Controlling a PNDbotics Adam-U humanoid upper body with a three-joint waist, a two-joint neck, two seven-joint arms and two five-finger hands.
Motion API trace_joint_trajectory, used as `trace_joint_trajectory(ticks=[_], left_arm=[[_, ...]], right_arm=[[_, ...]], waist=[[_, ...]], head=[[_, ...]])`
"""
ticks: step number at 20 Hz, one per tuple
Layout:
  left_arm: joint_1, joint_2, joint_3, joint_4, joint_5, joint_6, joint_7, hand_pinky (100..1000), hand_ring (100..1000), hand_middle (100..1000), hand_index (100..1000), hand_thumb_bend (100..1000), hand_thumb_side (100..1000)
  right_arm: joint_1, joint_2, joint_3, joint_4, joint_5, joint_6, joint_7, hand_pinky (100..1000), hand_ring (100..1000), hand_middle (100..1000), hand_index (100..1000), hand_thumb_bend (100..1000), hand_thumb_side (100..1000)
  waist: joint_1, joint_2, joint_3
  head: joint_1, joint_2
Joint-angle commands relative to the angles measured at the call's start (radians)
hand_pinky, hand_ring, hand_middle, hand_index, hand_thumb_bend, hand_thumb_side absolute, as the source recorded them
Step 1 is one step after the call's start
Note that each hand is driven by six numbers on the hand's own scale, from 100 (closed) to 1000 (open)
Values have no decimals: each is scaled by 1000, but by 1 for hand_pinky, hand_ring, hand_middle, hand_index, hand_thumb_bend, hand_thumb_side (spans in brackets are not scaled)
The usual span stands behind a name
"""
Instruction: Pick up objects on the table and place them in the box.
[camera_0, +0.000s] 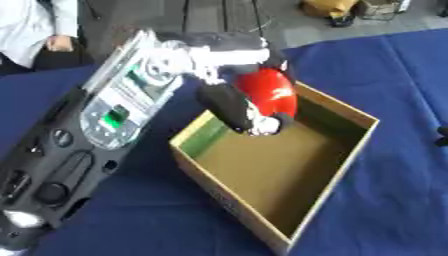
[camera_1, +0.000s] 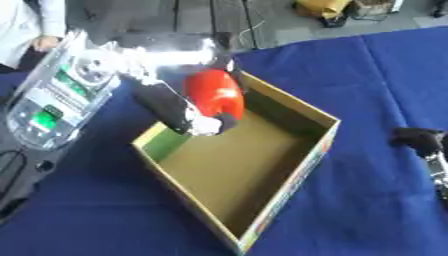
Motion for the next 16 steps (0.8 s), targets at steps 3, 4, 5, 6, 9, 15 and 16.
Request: trace_joint_trajectory(ticks=[3,4,5,6,9,15,16], left_arm=[[-3,-44,-22,46,-99,-59,26,425,549,646,747,100,290],[-1,-53,-28,58,-127,-72,36,425,549,646,747,100,290],[2,-61,-30,69,-150,-84,45,425,549,646,747,100,290],[3,-66,-31,78,-166,-96,53,425,549,646,747,100,290],[5,-73,-31,98,-187,-118,67,425,549,646,747,100,290],[10,-99,-91,143,-257,-119,84,499,703,757,889,100,265],[11,-103,-94,144,-272,-130,76,515,729,778,903,100,290]], right_arm=[[-10,-6,-2,-10,-5,0,-3,903,861,595,742,100,880],[-10,-5,-2,-10,-5,0,-4,903,861,595,742,100,880],[-10,-5,-3,-10,-5,0,-4,903,861,595,742,100,880],[-10,-4,-3,-10,-5,0,-4,903,861,595,742,100,880],[-10,-4,-2,-10,-5,0,-5,903,861,595,742,100,880],[-10,-4,-4,-10,-3,-2,-11,903,861,594,741,100,877],[-10,-4,-4,-10,-3,-3,-11,903,861,594,741,100,876]], waist=[[-6,-18,-5],[-6,-17,-6],[-6,-17,-7],[-7,-17,-7],[-7,-16,-7],[-7,-10,-8],[-7,-10,-8]], head=[[2,-6],[3,-8],[3,-9],[3,-10],[4,-10],[4,-8],[3,-7]])
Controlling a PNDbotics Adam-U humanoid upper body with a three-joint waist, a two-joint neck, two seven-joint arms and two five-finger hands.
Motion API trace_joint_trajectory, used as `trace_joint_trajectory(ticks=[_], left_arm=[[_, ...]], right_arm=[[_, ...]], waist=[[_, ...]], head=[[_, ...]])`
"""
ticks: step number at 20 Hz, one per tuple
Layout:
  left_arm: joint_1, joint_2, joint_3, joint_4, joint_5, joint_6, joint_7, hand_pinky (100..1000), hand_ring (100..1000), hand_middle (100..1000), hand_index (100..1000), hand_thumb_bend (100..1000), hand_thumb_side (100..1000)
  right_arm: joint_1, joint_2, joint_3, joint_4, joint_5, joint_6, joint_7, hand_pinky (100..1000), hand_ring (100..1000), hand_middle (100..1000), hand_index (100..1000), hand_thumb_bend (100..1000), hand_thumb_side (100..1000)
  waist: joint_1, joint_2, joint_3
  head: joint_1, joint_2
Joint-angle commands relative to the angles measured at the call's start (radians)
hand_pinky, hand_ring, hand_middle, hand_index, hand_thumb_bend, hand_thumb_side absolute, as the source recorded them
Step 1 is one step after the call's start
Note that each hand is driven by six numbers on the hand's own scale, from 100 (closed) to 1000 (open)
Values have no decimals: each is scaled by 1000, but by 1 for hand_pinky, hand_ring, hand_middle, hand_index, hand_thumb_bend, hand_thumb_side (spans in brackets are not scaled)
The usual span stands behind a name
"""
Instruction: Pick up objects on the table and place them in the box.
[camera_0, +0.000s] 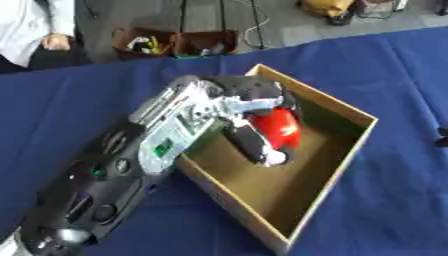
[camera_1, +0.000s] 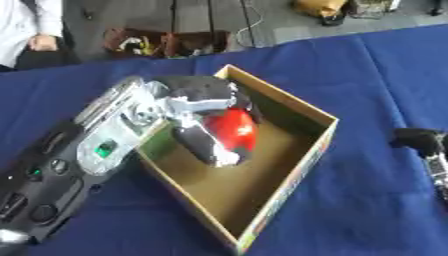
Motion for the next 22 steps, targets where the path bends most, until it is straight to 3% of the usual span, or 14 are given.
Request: trace_joint_trajectory(ticks=[1,11,12,15,16,21,22], left_arm=[[-10,-8,-10,0,-47,-26,-15,539,758,809,922,100,324],[26,-66,1,31,-208,-103,-63,722,893,920,1000,100,473],[29,-71,3,36,-224,-112,-64,791,942,955,1000,100,530],[37,-83,10,53,-267,-140,-69,879,1000,1000,1000,193,650],[39,-86,13,58,-276,-149,-71,911,1000,1000,1000,271,735],[43,-91,21,72,-297,-177,-67,911,1000,1000,1000,271,735],[42,-91,23,72,-299,-178,-65,973,1000,1000,1000,483,915]], right_arm=[[-9,-7,-4,-10,-2,0,-5,903,861,594,741,100,876],[-11,-3,-4,-10,-2,-3,-8,903,861,593,741,100,852],[-11,-3,-4,-10,-2,-3,-8,903,861,594,741,100,874],[-11,0,-3,-10,-1,-1,-6,904,861,594,741,100,877],[-11,0,-3,-10,-1,-1,-5,904,861,594,741,100,878],[-10,1,-3,-10,1,-1,-4,904,861,594,741,100,878],[-10,1,-3,-10,1,-1,-4,904,861,593,739,100,881]], waist=[[-8,-20,0],[-15,-16,-1],[-15,-15,-1],[-17,-14,1],[-17,-14,1],[-18,-14,2],[-19,-14,2]], head=[[-1,-5],[-13,6],[-14,5],[-14,3],[-14,1],[-15,-3],[-14,-2]])
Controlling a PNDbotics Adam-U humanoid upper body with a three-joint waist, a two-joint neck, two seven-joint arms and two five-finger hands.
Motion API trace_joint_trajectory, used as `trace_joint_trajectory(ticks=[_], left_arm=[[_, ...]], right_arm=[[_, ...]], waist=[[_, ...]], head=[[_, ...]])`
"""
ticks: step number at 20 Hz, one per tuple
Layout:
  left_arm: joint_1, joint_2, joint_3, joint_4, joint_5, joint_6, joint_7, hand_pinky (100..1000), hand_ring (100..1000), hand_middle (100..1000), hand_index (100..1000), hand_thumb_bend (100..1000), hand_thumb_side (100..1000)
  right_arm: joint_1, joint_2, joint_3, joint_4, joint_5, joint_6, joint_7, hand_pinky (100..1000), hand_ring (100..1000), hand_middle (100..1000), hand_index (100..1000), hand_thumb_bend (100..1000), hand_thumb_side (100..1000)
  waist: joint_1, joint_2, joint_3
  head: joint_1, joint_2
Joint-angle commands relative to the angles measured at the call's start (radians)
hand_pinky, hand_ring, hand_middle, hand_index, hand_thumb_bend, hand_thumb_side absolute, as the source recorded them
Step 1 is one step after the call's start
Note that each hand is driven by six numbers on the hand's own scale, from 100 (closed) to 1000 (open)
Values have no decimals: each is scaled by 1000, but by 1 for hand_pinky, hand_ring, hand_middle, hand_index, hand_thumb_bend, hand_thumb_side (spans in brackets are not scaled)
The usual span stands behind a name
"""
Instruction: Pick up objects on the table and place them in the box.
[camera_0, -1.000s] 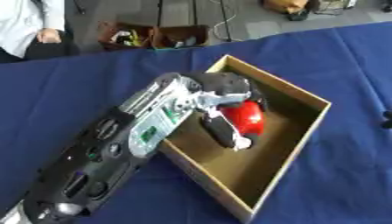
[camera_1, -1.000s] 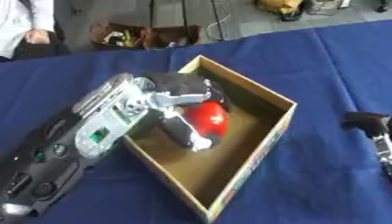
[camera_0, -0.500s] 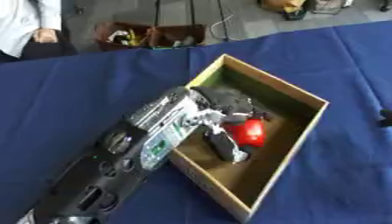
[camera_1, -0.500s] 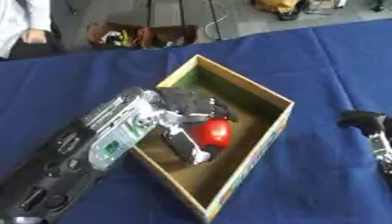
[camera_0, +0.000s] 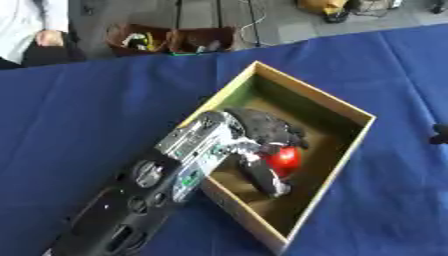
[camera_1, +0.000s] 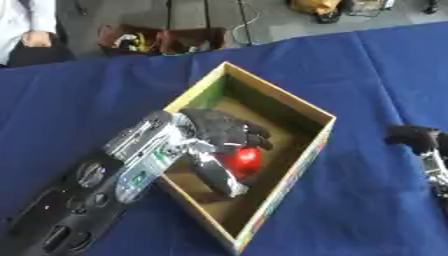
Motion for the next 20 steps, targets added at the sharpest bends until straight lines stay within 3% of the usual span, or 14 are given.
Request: trace_joint_trajectory(ticks=[1,8,10,14,20], left_arm=[[-12,5,19,-4,-20,-5,8,972,1000,1000,1000,488,920],[-9,17,57,-76,11,17,67,993,1000,1000,1000,550,1000],[-9,26,83,-110,38,26,84,992,1000,1000,1000,523,1000],[-3,42,151,-199,95,28,131,989,957,964,1000,383,1000],[36,60,208,-324,183,45,197,957,843,880,1000,193,1000]], right_arm=[[-4,-6,-3,-10,1,0,0,904,862,593,739,100,882],[0,-3,-3,-10,4,4,0,904,861,593,739,100,884],[1,-2,-3,-10,3,6,0,904,861,593,739,100,885],[3,-1,-6,-10,3,10,-4,904,861,592,739,100,888],[4,1,-8,-10,1,13,-8,904,860,592,739,100,884]], waist=[[-13,-19,3],[-15,-24,7],[-15,-26,9],[-16,-29,16],[-23,-33,30]], head=[[-1,-2],[-3,0],[-6,0],[-18,7],[-44,49]])
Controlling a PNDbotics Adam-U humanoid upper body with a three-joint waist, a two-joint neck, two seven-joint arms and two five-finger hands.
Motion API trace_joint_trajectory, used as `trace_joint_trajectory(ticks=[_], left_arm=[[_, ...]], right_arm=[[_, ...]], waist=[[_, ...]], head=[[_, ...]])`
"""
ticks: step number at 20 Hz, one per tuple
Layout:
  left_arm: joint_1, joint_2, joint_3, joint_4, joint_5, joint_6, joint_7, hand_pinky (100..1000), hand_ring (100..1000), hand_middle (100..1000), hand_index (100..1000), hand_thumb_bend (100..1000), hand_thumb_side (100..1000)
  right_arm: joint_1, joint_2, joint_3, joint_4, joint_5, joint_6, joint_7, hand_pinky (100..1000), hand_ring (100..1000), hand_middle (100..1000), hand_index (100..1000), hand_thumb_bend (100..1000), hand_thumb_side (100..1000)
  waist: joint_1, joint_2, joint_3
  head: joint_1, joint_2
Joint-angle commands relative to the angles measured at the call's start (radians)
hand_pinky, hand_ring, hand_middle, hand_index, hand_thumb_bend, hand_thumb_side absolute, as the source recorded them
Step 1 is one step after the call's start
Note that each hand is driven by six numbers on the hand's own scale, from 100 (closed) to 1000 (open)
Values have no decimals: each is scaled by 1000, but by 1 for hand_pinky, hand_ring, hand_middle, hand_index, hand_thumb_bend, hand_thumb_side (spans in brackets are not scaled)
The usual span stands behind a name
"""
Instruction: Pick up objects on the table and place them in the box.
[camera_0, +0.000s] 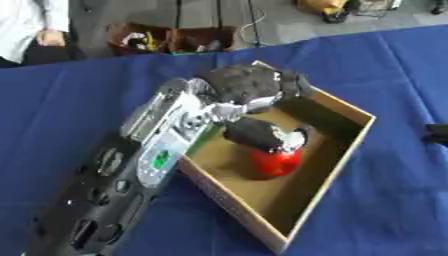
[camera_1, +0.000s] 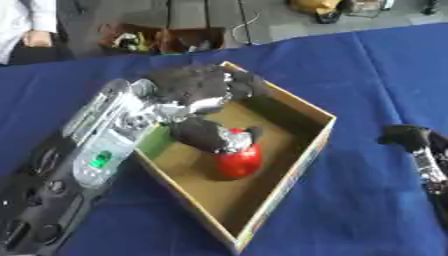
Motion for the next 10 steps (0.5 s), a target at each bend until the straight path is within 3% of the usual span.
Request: trace_joint_trajectory(ticks=[1,3,4,6,10], left_arm=[[-2,24,52,-78,49,21,44,943,820,859,1000,184,1000],[12,23,90,-125,79,47,73,915,775,812,1000,166,1000],[20,25,111,-148,93,61,88,872,727,780,992,102,1000],[43,33,158,-197,123,90,118,806,650,760,1000,100,1000],[121,36,253,-288,182,149,176,754,621,708,976,100,1000]], right_arm=[[-2,-6,-8,-10,0,1,-6,904,860,592,739,100,881],[-2,-5,-10,-10,-3,-1,-10,903,859,592,738,100,878],[-2,-4,-11,-10,-4,-1,-11,903,859,592,738,100,877],[0,-1,-14,-10,-5,0,-16,903,859,591,738,100,880],[0,5,-21,-10,-11,2,-25,903,857,590,738,100,875]], waist=[[-14,-30,6],[-21,-30,13],[-25,-31,18],[-31,-33,30],[-44,-40,58]], head=[[-10,19],[-14,23],[-17,25],[-25,31],[-36,45]])
